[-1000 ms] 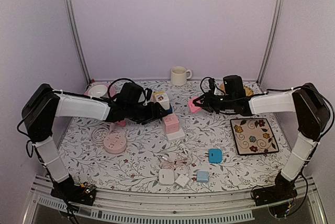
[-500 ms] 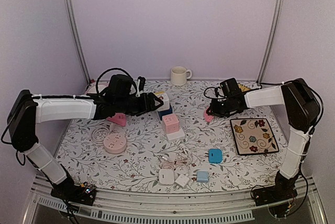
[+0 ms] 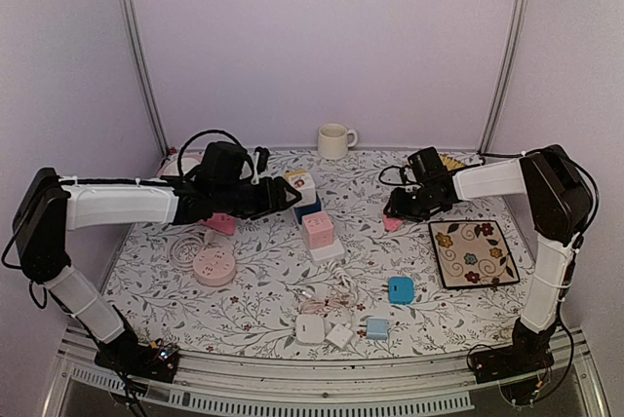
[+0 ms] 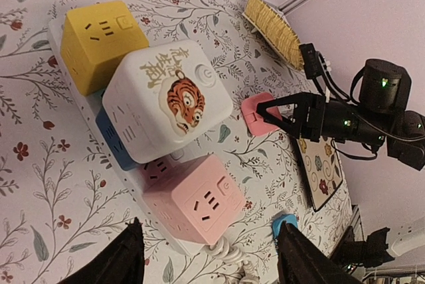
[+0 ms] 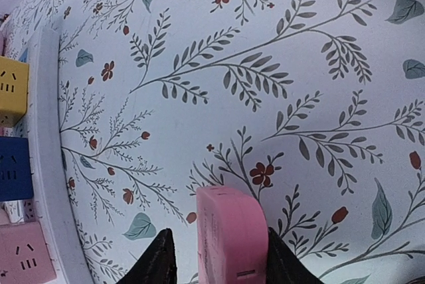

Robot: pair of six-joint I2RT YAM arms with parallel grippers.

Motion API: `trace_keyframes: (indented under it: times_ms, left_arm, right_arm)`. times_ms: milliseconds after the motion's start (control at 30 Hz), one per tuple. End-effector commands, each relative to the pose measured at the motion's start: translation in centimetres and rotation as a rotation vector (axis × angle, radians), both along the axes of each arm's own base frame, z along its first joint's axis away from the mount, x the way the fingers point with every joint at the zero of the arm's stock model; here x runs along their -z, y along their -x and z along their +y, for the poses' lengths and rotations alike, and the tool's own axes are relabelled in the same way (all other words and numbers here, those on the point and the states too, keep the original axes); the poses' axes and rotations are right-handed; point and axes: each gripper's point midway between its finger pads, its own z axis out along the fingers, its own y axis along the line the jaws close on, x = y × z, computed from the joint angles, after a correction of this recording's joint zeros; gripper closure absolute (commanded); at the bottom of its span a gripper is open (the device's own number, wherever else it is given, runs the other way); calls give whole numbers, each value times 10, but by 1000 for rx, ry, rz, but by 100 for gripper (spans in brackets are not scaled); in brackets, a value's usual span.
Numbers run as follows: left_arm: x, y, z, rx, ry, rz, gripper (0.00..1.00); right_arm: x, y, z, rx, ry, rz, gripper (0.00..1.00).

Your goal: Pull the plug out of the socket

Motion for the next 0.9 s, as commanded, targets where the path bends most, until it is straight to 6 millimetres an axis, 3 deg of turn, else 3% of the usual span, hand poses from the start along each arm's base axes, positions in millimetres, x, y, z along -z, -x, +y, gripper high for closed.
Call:
trace_keyframes:
  times_ms: [0, 267, 333, 467, 633, 867]
  left_arm:
    - [-3, -1, 10, -15, -7, -17, 32]
    - [-4, 0, 17, -28, -6, -24, 32]
    - [-3, -1, 21, -35, -5, -24, 32]
    - [-1, -2, 29, -48, -7, -21, 32]
    - [1, -3, 38, -65, -1, -18, 32]
    - [9, -7, 59, -112, 18, 9, 32]
  right_arm:
    - [-9, -7, -7, 19, 30, -27, 51]
    - [-30, -7, -15, 38, 65, -66, 31]
    - [-49, -16, -12, 46, 69, -112, 25]
    - [-60, -15, 0, 27, 99, -141, 17]
    - [-78, -13, 30, -27, 77, -175, 15]
    - [-110, -6, 92, -119, 42, -236, 15]
